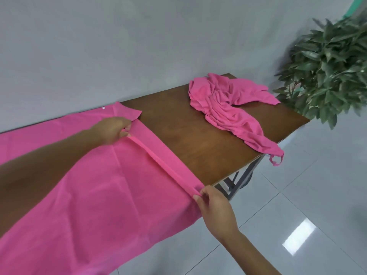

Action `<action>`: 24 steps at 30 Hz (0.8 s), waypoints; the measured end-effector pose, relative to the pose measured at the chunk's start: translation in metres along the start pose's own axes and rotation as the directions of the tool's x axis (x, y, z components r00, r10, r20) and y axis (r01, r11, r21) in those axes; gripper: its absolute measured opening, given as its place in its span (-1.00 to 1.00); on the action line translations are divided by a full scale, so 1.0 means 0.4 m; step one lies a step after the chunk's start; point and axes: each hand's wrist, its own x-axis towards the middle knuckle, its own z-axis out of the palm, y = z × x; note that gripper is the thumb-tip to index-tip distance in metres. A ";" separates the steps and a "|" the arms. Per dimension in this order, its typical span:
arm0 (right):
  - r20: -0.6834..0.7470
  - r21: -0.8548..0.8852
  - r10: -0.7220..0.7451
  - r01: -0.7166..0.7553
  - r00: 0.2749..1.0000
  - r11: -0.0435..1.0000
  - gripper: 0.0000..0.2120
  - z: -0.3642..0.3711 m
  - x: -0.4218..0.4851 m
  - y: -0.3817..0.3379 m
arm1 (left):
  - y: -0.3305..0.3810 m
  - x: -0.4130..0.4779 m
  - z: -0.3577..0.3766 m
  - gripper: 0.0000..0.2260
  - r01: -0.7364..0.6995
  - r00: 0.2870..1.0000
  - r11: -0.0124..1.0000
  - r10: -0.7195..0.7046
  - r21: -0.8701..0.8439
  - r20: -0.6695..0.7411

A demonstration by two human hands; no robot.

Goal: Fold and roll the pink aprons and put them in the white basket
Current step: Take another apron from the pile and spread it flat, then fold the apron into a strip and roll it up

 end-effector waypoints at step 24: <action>-0.232 0.041 0.205 -0.201 0.951 0.979 -0.75 0.302 -0.320 -0.322 | -0.280 -0.232 0.044 -0.85 -0.205 0.978 0.961 0.193 -0.188 -0.080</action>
